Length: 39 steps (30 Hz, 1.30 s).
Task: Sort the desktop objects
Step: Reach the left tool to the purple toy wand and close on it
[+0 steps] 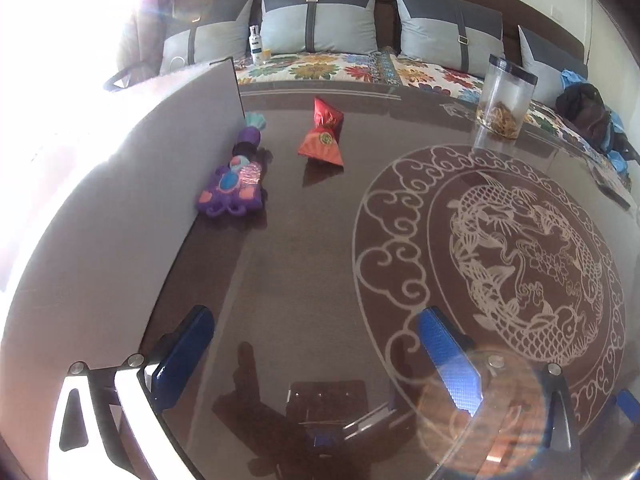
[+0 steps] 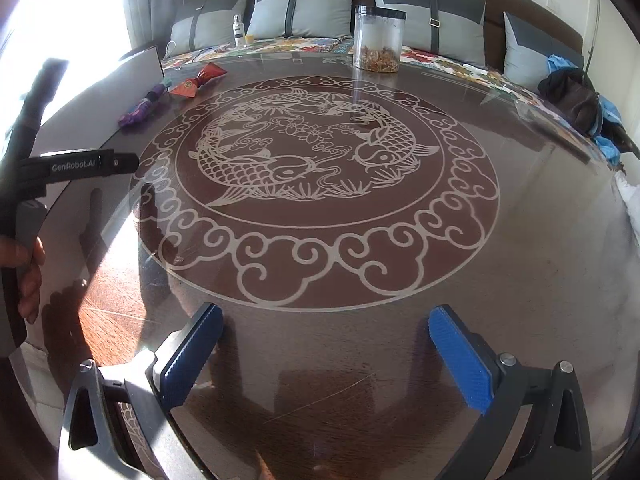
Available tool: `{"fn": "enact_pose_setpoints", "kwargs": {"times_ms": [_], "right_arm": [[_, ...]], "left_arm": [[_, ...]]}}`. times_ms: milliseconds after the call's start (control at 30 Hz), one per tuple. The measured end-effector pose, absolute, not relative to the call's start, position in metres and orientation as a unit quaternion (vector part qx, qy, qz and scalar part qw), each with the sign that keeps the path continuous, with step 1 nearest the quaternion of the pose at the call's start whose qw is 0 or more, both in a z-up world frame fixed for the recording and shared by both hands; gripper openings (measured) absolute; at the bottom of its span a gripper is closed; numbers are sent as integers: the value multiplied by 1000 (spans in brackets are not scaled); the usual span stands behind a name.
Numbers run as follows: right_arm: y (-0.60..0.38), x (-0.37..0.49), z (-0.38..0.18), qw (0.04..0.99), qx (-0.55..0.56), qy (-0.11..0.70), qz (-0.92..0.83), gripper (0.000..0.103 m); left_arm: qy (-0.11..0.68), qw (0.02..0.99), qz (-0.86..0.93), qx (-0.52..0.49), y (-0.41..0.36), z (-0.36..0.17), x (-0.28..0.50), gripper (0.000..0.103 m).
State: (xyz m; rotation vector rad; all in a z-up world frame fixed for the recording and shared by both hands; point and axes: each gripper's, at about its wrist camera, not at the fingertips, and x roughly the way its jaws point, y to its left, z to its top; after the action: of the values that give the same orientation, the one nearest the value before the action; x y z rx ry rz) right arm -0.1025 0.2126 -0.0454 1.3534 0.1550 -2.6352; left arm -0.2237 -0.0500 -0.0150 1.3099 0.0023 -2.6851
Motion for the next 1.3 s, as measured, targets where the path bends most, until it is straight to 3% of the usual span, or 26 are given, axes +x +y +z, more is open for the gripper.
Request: {"fn": "enact_pose_setpoints", "kwargs": {"times_ms": [167,433,1033,1067,1100,1200,1300], "right_arm": [[213,-102,-45,87,454,52,-885,103],[213,-103,-45,88,455,52,-885,103],[212,-102,-46,88,455,52,-885,103],[212,-102,-46,88,455,52,-885,103],[212,-102,-46,88,455,52,-885,103],[212,-102,-46,88,455,52,-885,103],[212,-102,-46,88,455,52,-885,103]], "left_arm": [[-5,141,-895,423,-76,-5,-291,103],[6,189,-872,451,-80,-38,-349,103],[15,122,-877,464,-94,-44,-362,101],[9,114,-882,456,-92,-42,-358,86],[8,98,-887,450,-89,-41,-354,63],[21,63,-894,443,-80,-41,-346,29],[6,54,-897,439,-68,-40,-337,20]]}}
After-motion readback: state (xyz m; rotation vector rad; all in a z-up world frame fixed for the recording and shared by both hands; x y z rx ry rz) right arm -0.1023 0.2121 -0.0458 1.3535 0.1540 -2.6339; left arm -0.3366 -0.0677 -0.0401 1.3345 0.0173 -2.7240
